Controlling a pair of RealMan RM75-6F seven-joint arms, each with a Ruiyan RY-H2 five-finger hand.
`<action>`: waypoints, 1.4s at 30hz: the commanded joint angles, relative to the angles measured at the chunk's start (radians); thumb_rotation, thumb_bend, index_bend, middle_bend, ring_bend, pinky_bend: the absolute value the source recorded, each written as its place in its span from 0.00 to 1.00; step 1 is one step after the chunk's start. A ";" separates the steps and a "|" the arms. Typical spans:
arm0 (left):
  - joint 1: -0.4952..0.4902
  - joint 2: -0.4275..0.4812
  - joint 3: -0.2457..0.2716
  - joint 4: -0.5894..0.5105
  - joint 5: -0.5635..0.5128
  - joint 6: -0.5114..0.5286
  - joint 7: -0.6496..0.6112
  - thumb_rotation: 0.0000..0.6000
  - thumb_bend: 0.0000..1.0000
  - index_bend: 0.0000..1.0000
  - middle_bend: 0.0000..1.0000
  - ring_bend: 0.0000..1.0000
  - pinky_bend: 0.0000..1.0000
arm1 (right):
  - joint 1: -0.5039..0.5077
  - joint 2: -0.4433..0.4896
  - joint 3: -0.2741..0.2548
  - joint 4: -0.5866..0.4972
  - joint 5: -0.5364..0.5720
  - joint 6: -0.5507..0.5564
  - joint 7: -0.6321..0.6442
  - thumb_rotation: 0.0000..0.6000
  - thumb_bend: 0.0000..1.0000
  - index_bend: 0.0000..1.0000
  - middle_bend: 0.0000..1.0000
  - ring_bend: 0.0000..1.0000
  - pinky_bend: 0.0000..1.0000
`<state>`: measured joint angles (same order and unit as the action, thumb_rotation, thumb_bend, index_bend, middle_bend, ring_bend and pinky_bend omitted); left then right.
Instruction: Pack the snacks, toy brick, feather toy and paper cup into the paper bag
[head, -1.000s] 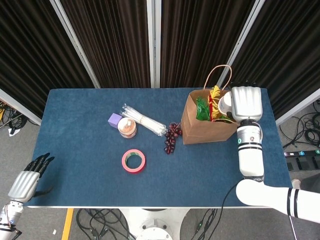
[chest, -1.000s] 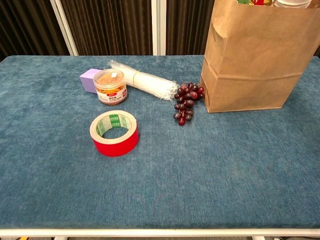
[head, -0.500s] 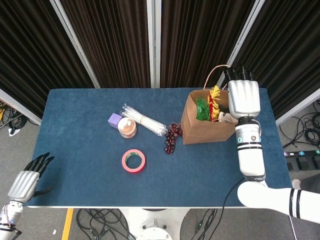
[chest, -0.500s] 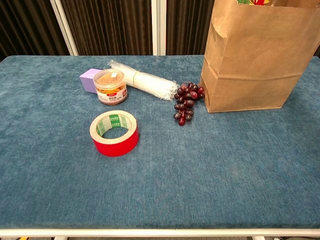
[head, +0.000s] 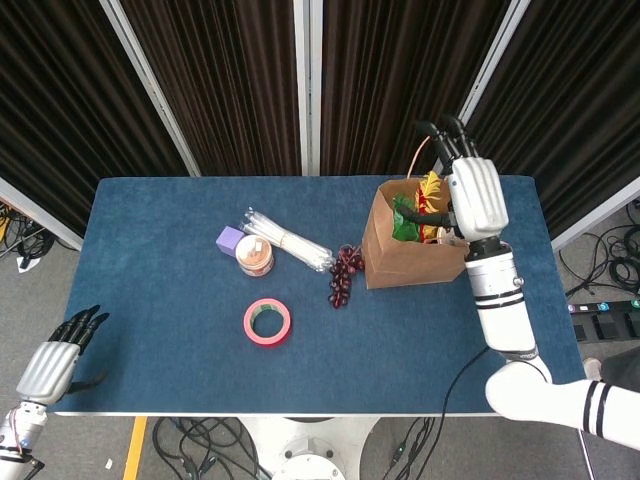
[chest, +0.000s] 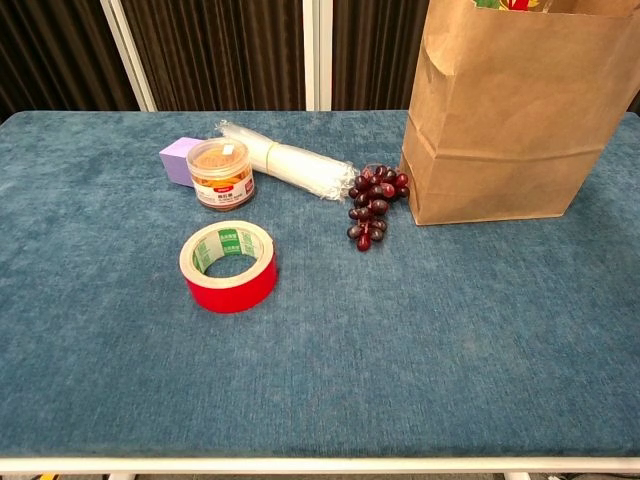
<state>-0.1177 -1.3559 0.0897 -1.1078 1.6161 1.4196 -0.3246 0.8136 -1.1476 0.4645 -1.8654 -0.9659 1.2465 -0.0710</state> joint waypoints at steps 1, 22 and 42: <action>-0.001 0.001 -0.001 0.000 -0.001 -0.001 0.001 1.00 0.26 0.14 0.09 0.02 0.17 | -0.049 0.087 -0.037 -0.034 -0.102 -0.164 0.137 1.00 0.00 0.12 0.20 0.03 0.14; -0.004 0.002 -0.001 -0.024 0.006 0.005 0.022 1.00 0.26 0.14 0.09 0.02 0.17 | -0.271 0.320 -0.358 -0.155 -0.633 -0.132 -0.071 1.00 0.00 0.18 0.26 0.05 0.13; 0.000 0.018 -0.006 -0.059 0.007 0.025 0.049 1.00 0.26 0.14 0.09 0.02 0.17 | -0.640 0.085 -0.515 0.262 -0.705 0.223 -0.131 1.00 0.00 0.19 0.24 0.05 0.10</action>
<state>-0.1180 -1.3377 0.0836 -1.1667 1.6225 1.4443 -0.2766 0.2205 -1.0113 -0.0577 -1.6681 -1.7090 1.4178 -0.2190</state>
